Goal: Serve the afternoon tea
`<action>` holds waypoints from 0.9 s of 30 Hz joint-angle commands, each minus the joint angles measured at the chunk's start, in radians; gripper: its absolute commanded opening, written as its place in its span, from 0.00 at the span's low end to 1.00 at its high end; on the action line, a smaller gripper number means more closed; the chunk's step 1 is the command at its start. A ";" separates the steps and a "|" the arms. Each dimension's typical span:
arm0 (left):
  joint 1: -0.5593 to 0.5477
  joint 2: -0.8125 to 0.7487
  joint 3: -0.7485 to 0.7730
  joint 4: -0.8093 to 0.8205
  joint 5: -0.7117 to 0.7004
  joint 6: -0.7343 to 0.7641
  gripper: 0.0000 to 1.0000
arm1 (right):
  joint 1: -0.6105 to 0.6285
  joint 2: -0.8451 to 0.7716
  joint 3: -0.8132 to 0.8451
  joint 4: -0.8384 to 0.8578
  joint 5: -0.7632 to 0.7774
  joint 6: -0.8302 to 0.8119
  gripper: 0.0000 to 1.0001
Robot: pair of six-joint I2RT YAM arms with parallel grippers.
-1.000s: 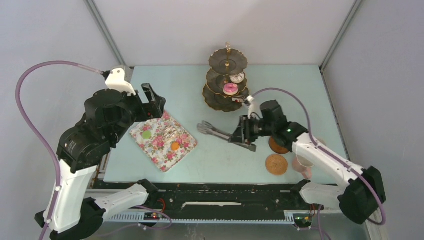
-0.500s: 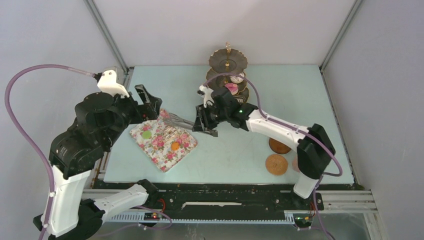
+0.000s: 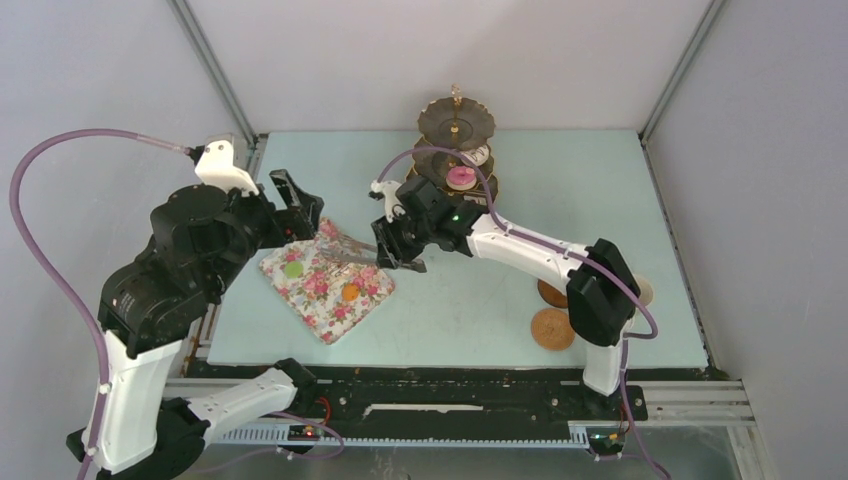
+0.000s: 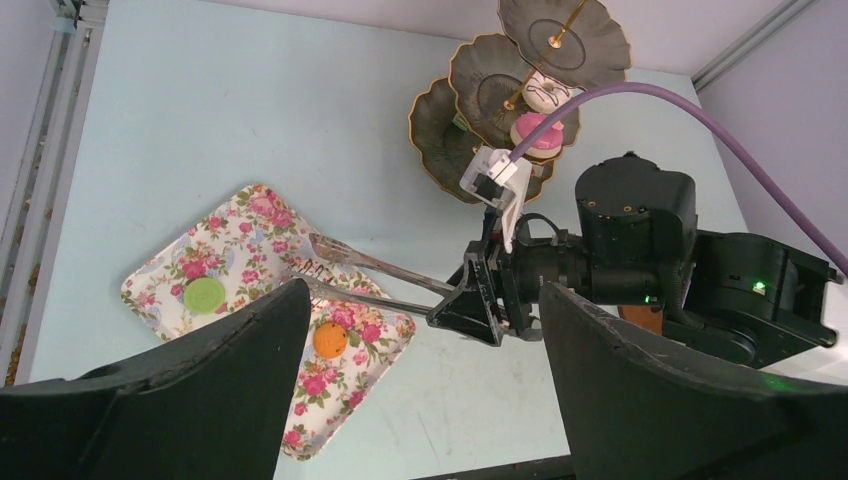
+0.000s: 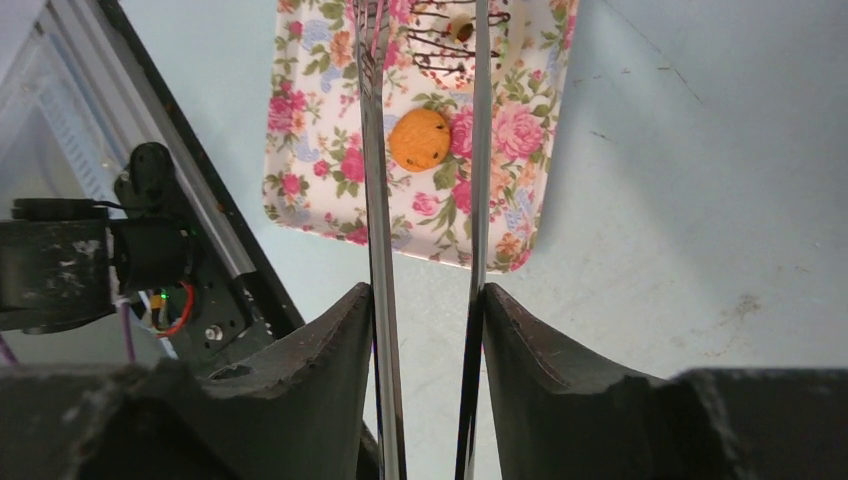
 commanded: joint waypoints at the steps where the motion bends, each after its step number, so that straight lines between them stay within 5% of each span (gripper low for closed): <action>1: -0.004 0.007 0.022 0.006 -0.015 0.002 0.92 | 0.014 0.012 0.055 -0.026 0.045 -0.087 0.46; 27: -0.002 0.011 0.022 0.006 -0.016 0.007 0.92 | 0.026 0.065 0.071 -0.039 0.038 -0.233 0.50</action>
